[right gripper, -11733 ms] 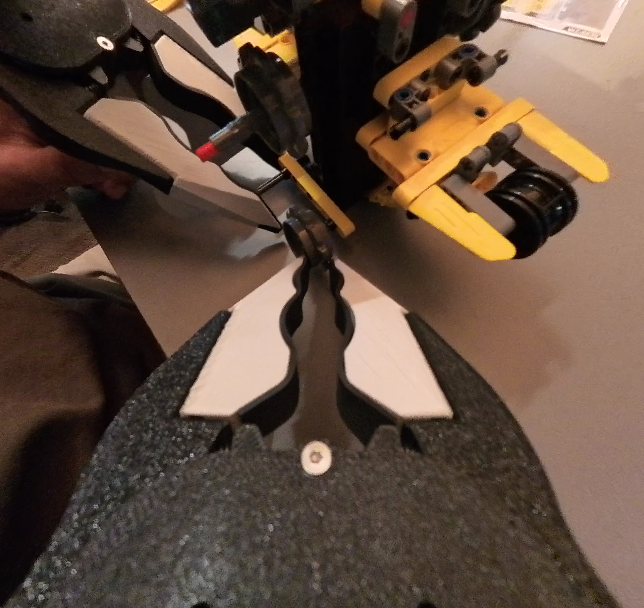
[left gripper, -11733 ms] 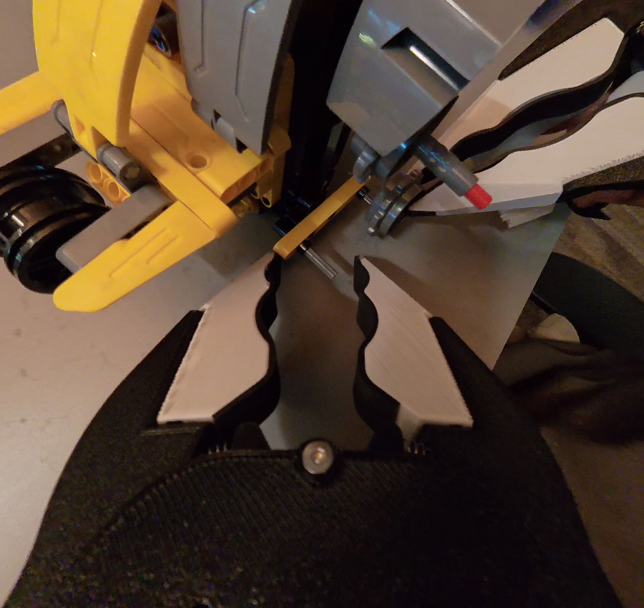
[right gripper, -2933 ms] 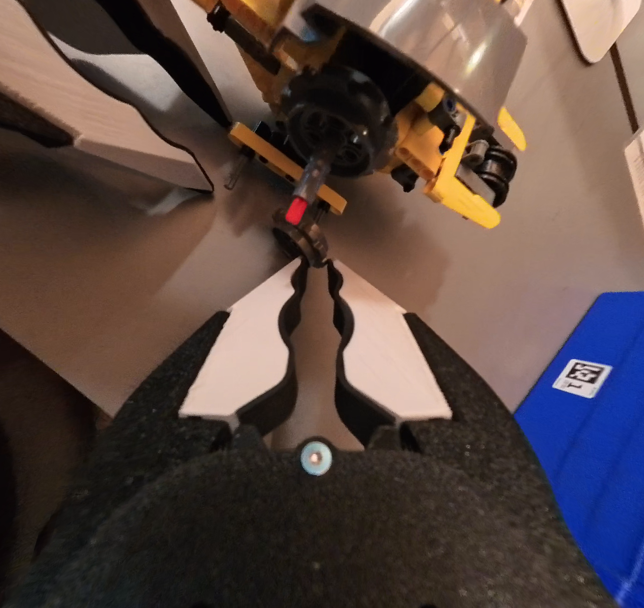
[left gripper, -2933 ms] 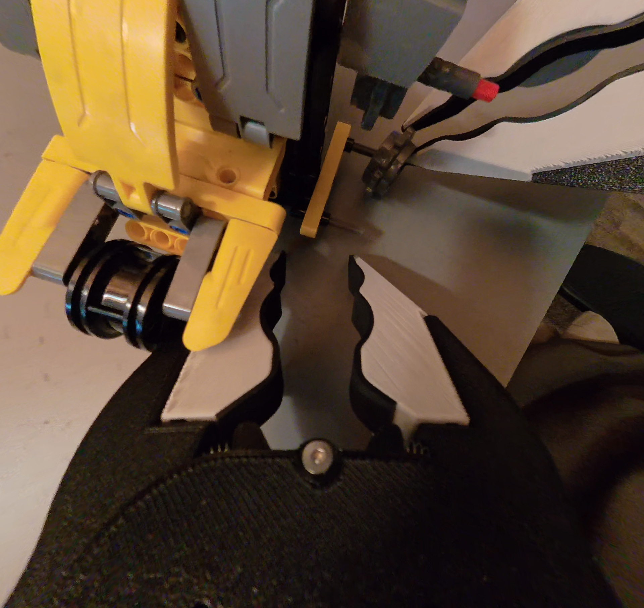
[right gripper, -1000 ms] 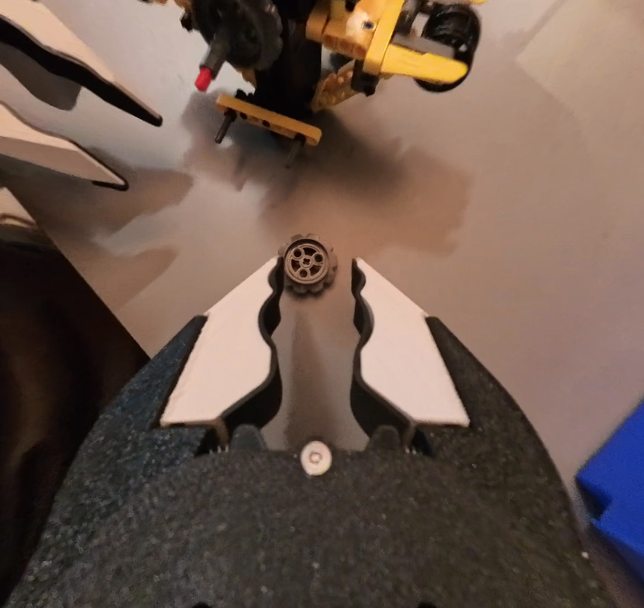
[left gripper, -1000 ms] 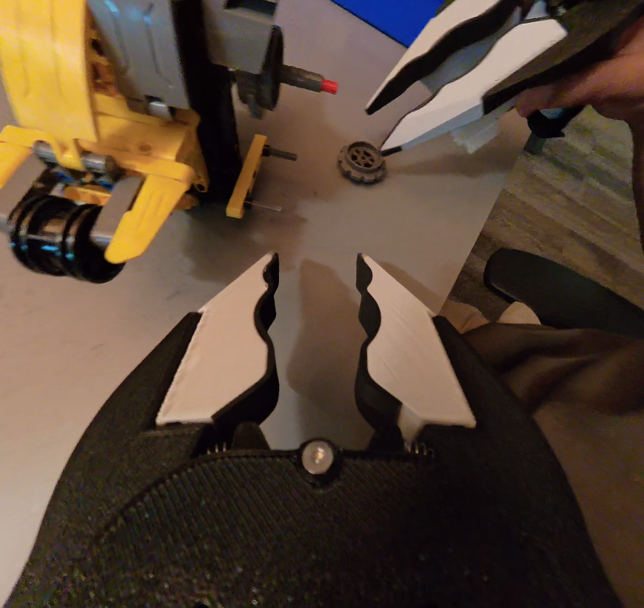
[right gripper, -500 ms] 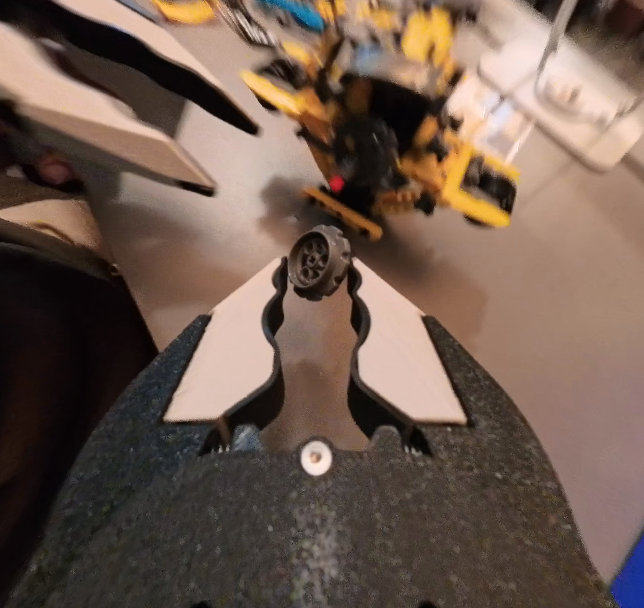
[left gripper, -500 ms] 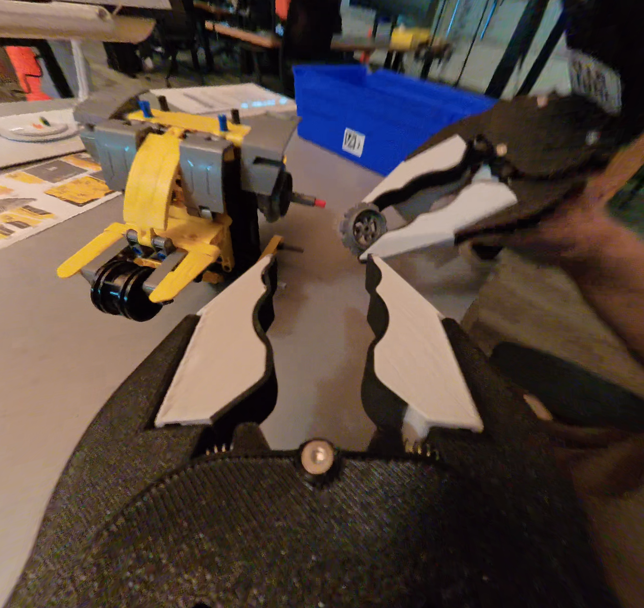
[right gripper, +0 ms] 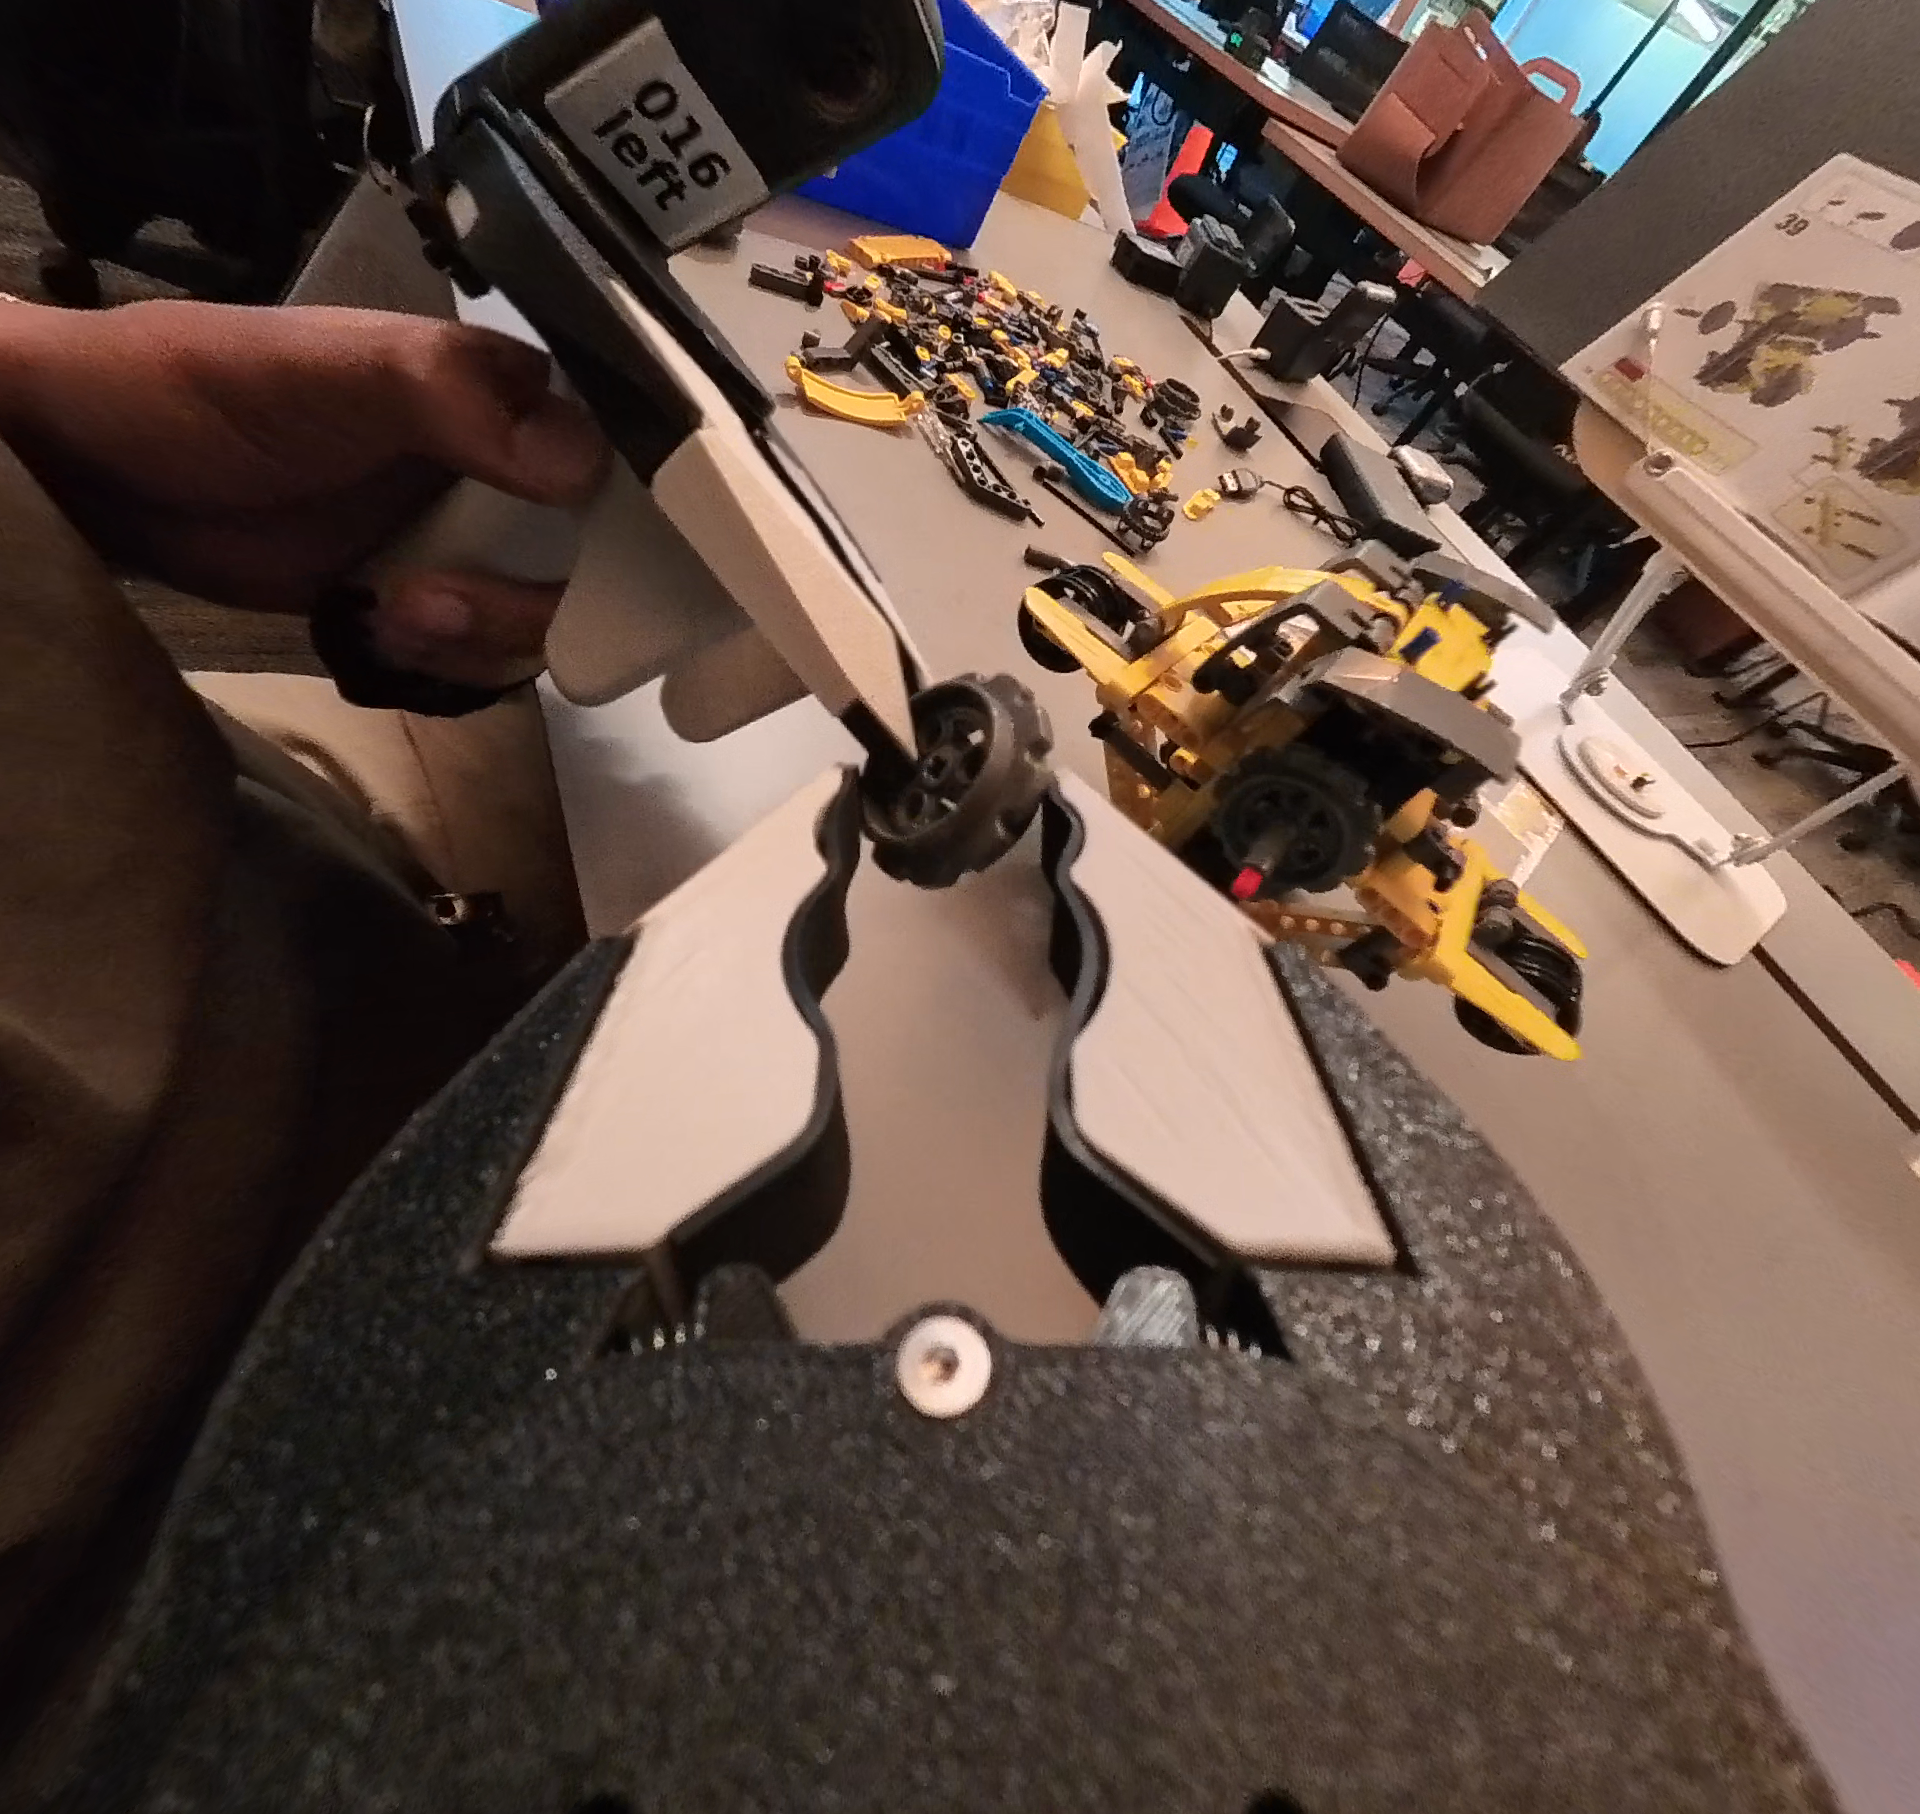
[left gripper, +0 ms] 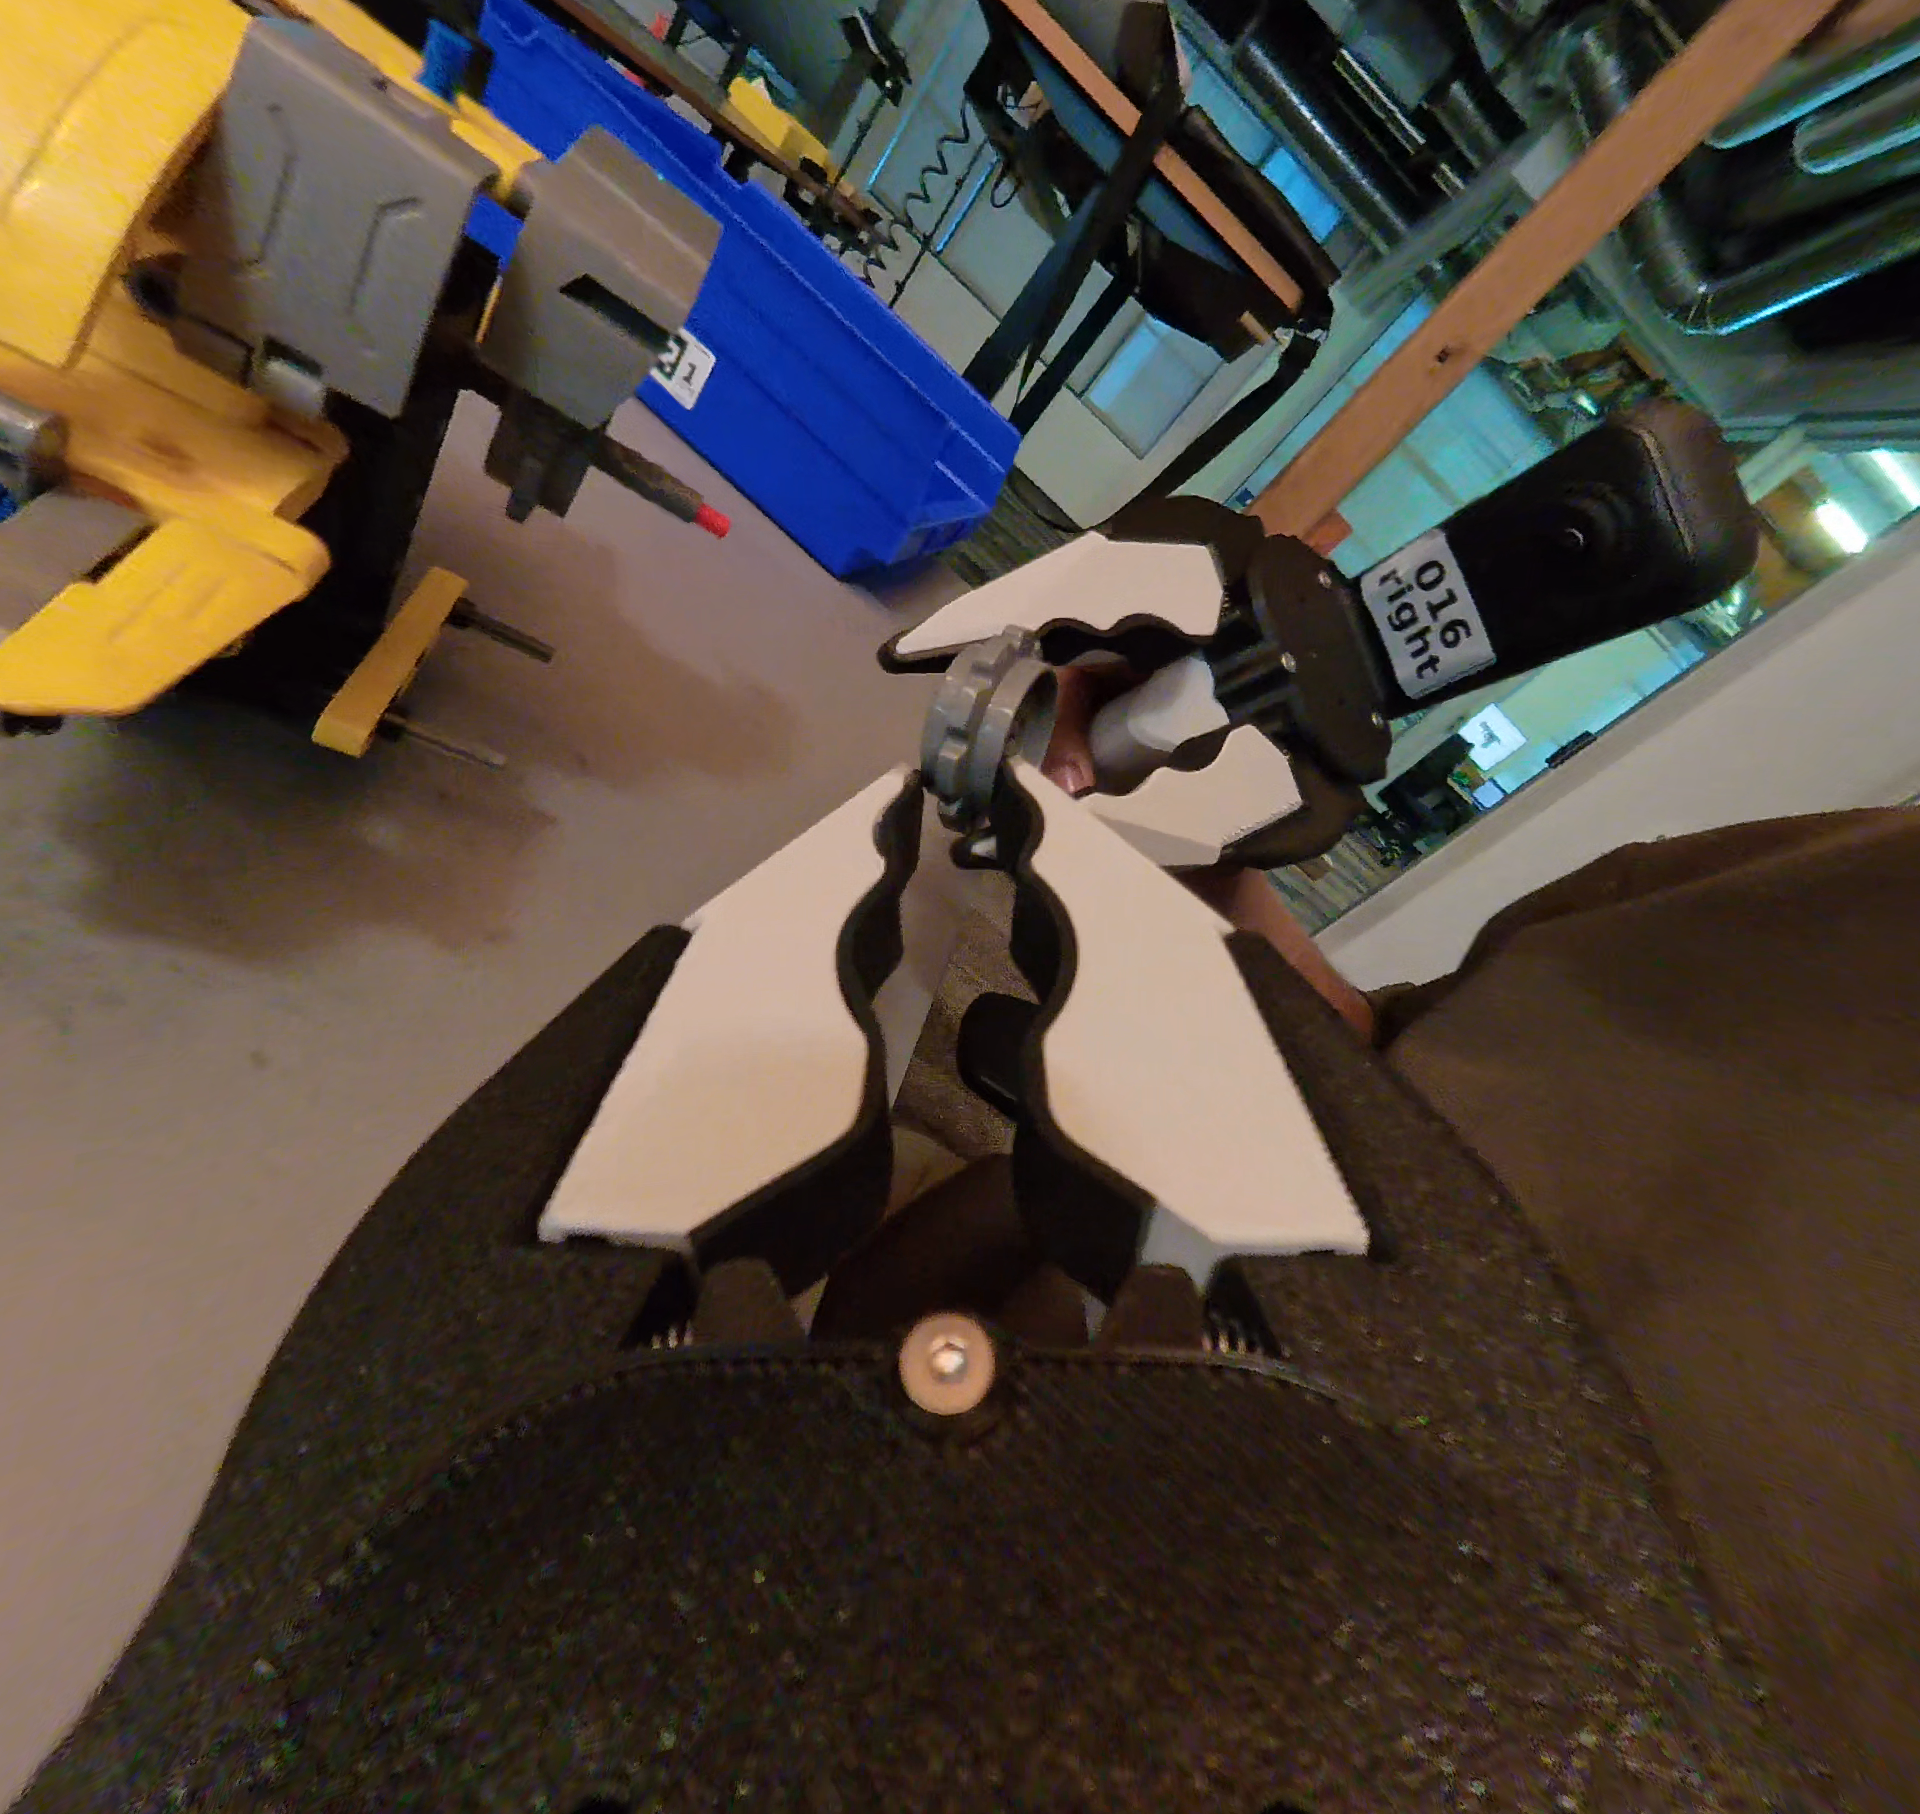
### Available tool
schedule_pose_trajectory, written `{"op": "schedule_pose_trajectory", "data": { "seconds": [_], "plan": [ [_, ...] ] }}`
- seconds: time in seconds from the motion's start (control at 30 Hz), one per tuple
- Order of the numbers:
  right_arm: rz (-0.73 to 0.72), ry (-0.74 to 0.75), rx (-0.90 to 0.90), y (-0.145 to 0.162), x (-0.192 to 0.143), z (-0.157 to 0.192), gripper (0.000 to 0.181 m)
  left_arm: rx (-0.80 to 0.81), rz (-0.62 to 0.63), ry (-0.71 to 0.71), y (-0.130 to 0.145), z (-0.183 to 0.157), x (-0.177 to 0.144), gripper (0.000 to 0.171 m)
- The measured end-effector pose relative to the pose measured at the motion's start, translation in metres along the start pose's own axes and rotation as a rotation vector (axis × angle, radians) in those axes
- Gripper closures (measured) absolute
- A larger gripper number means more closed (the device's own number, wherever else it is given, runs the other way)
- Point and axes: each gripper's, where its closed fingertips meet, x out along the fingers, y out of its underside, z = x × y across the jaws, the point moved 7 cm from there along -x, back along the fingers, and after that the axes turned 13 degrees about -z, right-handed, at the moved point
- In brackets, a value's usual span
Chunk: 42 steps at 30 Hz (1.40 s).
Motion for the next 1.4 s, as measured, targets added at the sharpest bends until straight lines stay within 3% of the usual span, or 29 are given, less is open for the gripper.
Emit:
{"op": "schedule_pose_trajectory", "data": {
  "seconds": [0.1, 0.13, 0.2, 0.23, 0.33, 0.43, 0.57, 0.83, 0.93, 1.03, 1.17, 1.27, 1.4],
  "plan": [
    [0.037, 0.067, -0.007, 0.006, 0.002, -0.003, 0.140, -0.001, -0.032, -0.043, -0.001, 0.006, -0.002, 0.160],
    [0.050, 0.138, -0.011, 0.007, 0.001, -0.008, 0.127, 0.006, -0.046, -0.077, -0.002, 0.009, -0.004, 0.160],
    [0.052, 0.308, -0.039, 0.007, -0.002, -0.019, 0.081, 0.036, -0.063, -0.162, -0.004, 0.017, -0.009, 0.160],
    [0.046, 0.345, -0.059, 0.004, -0.002, -0.018, 0.081, 0.051, -0.069, -0.198, -0.005, 0.021, -0.011, 0.160],
    [0.050, 0.401, -0.123, -0.002, 0.004, -0.002, 0.090, 0.086, -0.075, -0.260, -0.005, 0.024, -0.012, 0.160],
    [0.184, 0.418, -0.241, 0.005, 0.015, 0.009, 0.108, 0.123, -0.064, -0.296, -0.003, 0.023, -0.009, 0.160],
    [0.213, 0.408, -0.314, 0.008, 0.024, 0.018, 0.131, 0.181, -0.043, -0.331, -0.001, 0.017, -0.004, 0.160],
    [0.275, 0.417, -0.355, 0.015, 0.025, 0.017, 0.141, 0.263, -0.017, -0.355, 0.005, 0.011, 0.002, 0.159],
    [0.277, 0.429, -0.260, 0.021, 0.019, 0.012, 0.141, 0.263, -0.024, -0.324, 0.006, 0.011, 0.003, 0.157],
    [0.334, 0.495, -0.134, 0.038, 0.004, -0.005, 0.141, 0.256, -0.045, -0.320, 0.001, 0.014, 0.000, 0.143],
    [0.307, 0.519, 0.261, 0.062, -0.012, -0.025, 0.141, 0.337, -0.001, -0.408, -0.003, 0.025, -0.001, 0.122],
    [0.184, 0.492, 0.566, 0.065, -0.015, -0.035, 0.141, 0.411, 0.076, -0.483, -0.005, 0.030, 0.006, 0.118],
    [0.104, 0.439, 0.817, 0.071, -0.015, -0.043, 0.141, 0.590, 0.194, -0.610, -0.006, 0.042, 0.014, 0.119]
  ]
}}
